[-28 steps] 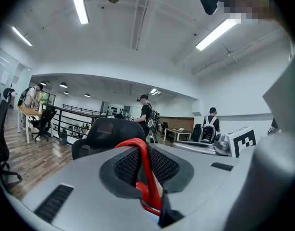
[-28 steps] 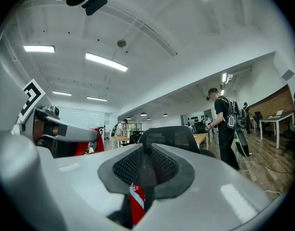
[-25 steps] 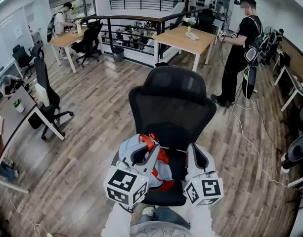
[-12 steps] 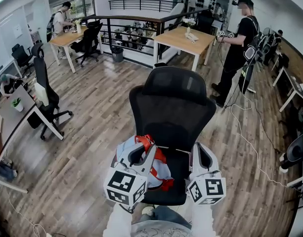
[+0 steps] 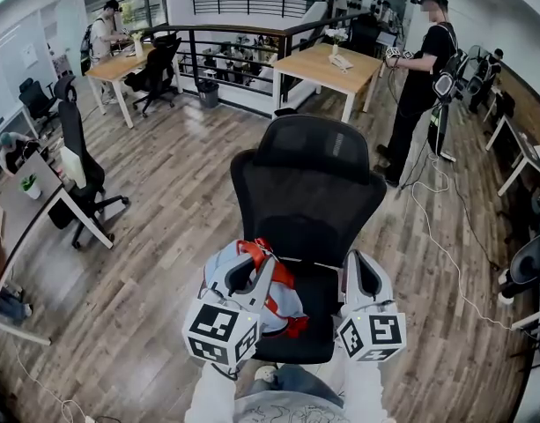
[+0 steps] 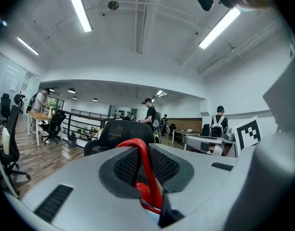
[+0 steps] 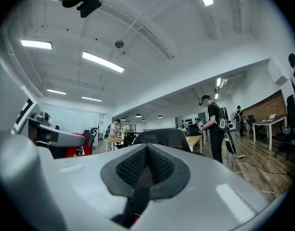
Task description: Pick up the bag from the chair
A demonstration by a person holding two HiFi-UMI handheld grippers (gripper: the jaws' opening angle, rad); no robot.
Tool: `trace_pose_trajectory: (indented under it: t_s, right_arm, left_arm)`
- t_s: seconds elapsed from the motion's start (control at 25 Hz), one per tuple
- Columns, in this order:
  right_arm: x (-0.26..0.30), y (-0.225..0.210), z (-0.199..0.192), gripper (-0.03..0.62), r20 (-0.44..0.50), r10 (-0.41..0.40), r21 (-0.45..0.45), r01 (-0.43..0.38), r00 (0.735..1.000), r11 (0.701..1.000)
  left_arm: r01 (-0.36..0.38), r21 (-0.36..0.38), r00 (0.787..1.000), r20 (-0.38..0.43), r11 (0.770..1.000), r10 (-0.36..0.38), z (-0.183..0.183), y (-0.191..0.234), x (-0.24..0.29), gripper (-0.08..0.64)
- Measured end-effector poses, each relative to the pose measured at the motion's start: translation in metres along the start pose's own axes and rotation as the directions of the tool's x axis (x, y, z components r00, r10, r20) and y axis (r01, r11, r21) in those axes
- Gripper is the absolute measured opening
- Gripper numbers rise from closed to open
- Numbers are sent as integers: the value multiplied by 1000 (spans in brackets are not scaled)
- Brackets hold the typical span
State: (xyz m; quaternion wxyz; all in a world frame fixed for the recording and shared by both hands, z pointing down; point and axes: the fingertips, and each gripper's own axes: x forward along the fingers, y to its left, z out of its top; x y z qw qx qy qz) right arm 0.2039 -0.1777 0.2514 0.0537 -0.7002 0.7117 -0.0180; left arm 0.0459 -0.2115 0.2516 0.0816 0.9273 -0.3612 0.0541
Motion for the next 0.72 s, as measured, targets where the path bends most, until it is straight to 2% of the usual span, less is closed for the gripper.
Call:
trace_pose_trajectory:
  t_s: [0.4,0.72]
  right_arm:
    - [1,-4,-2,11,-4,-13,-1,13,1000,1000]
    - [4,-4,-5,11,-11,-14,-2,14,1000,1000]
  left_arm:
    - [2,24,1000,-20,1000,-2,-3,0,3,52]
    - [14,5,1000,-19,1000,-14,-4,2,6,52]
